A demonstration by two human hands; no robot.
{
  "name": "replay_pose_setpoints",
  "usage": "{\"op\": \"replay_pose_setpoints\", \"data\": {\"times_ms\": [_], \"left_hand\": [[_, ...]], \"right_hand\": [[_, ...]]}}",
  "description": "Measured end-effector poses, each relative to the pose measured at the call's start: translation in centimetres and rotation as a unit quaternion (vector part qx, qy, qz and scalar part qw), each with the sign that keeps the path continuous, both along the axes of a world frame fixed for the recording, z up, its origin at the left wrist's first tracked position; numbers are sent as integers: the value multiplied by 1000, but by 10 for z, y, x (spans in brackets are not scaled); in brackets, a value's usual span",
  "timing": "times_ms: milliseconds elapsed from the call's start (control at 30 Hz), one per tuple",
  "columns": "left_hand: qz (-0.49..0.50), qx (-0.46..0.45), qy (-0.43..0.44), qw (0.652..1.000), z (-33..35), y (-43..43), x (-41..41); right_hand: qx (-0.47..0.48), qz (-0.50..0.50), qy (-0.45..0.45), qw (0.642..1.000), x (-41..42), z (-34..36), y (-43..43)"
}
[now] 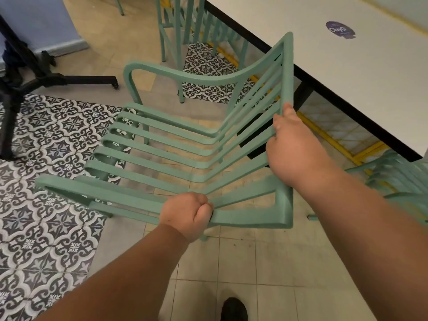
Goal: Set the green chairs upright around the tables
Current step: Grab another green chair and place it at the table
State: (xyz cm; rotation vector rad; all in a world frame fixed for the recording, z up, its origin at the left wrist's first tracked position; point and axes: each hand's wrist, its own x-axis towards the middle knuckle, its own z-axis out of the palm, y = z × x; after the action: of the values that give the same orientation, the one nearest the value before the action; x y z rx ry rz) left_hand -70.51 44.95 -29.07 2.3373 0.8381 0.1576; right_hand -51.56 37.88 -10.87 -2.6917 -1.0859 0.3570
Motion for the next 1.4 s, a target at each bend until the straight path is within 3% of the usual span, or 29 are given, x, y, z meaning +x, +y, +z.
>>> {"op": "replay_pose_setpoints", "data": {"times_ms": [400,833,1100,1267,1400], "left_hand": [[-70,25,-29,997,-7,25,-29],[-110,20,-43,993,-4,77,-76],[-36,-68,70,995,38,60,-72],[52,-237,-2,970,131,12,-45],[26,-144,-18,989,201,-34,-12]], "right_hand": [[2,-36,65,997,-36,2,-11],[27,25,99,994,-95,-8,-11],[44,126,122,984,-75,-2,-30],[-37,212,-21,976,-23,15,-36],[-38,302,-108,946,37,9,-23]]}}
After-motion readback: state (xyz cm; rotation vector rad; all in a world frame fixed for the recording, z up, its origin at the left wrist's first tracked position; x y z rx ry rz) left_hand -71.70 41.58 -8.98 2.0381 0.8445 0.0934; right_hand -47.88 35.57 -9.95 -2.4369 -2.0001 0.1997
